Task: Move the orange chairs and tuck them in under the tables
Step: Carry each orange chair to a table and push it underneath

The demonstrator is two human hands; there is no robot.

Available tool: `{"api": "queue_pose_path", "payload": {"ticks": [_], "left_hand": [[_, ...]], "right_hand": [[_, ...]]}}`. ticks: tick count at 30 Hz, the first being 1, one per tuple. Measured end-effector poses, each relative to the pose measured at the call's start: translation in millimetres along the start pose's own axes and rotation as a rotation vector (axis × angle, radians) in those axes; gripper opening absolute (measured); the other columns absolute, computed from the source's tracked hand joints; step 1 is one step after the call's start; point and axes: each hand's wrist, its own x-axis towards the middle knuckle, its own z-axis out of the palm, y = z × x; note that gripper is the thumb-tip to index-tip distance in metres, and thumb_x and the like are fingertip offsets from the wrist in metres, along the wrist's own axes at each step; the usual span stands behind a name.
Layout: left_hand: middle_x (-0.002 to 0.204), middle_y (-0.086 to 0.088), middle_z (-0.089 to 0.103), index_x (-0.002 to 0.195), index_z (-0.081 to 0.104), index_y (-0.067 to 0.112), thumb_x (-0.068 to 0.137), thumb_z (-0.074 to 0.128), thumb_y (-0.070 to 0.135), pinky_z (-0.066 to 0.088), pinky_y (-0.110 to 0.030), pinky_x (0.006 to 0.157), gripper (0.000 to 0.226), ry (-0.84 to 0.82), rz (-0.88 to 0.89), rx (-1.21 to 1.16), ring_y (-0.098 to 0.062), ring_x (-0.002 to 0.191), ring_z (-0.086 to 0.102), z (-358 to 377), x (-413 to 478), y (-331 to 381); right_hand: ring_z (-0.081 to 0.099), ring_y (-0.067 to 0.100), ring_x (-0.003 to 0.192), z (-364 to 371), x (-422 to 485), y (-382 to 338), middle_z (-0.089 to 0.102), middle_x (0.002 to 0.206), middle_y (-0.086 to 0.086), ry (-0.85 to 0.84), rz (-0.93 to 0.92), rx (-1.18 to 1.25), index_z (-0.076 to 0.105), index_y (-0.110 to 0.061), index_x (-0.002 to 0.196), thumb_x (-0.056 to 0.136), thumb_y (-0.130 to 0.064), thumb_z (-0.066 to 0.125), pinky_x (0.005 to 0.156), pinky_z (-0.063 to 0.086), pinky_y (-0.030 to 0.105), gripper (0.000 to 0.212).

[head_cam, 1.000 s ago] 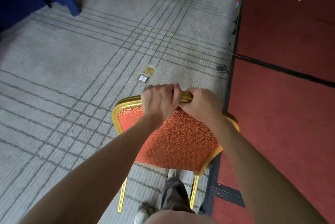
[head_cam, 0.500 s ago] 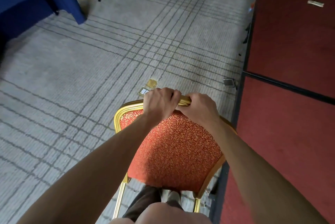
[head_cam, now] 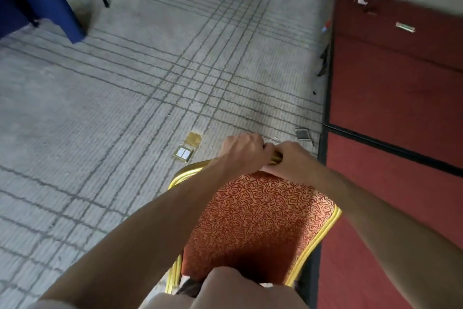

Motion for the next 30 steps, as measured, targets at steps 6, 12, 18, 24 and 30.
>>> {"api": "queue_pose_path", "payload": {"ticks": [6,12,18,24,30], "left_hand": [[0.066,-0.001,0.046,0.083,0.058,0.012,0.098,0.029,0.043,0.038,-0.034,0.059,0.046,0.01,0.129,0.083,-0.024,0.069,0.052,-30.3,57.2,-15.8],[0.071,0.002,0.048,0.084,0.058,0.014,0.101,0.024,0.04,0.032,-0.028,0.05,0.046,0.05,0.179,0.216,-0.022,0.066,0.053,-22.8,73.5,-41.3],[0.079,-0.004,0.061,0.084,0.059,0.013,0.101,0.032,0.041,0.041,-0.034,0.063,0.043,-0.192,0.028,-0.024,-0.025,0.076,0.063,18.6,112.6,-74.9],[0.073,-0.007,0.063,0.077,0.059,0.01,0.095,0.032,0.025,0.037,-0.035,0.054,0.036,-0.014,0.224,0.047,-0.033,0.062,0.061,49.6,182.6,-86.1],[0.063,-0.008,0.056,0.081,0.064,0.007,0.084,0.043,0.019,0.03,-0.024,0.039,0.024,0.218,0.306,0.241,-0.028,0.038,0.048,31.5,295.2,-91.3]], "right_hand": [[0.059,0.015,0.069,-58.7,33.7,-23.7,0.059,0.07,-0.008,0.065,-0.05,-0.257,0.058,-0.025,0.076,0.079,-0.043,0.068,0.056,0.04,0.026,0.021],[0.056,0.017,0.066,-51.2,65.9,-26.4,0.056,0.069,-0.007,0.017,-0.118,-0.426,0.055,-0.024,0.078,0.083,-0.041,0.062,0.054,0.038,0.027,0.019],[0.065,0.021,0.082,-31.1,130.5,8.5,0.056,0.071,-0.009,-0.046,-0.177,-0.478,0.057,-0.028,0.08,0.083,-0.04,0.058,0.071,0.052,0.036,0.012],[0.065,0.021,0.075,-66.0,197.9,43.1,0.064,0.073,-0.006,-0.099,-0.227,-0.428,0.056,-0.028,0.08,0.077,-0.04,0.06,0.064,0.048,0.032,0.013],[0.058,0.018,0.065,-141.4,282.1,61.5,0.057,0.065,-0.01,0.032,-0.195,-0.298,0.056,-0.028,0.082,0.082,-0.039,0.057,0.059,0.045,0.03,0.011]]}}
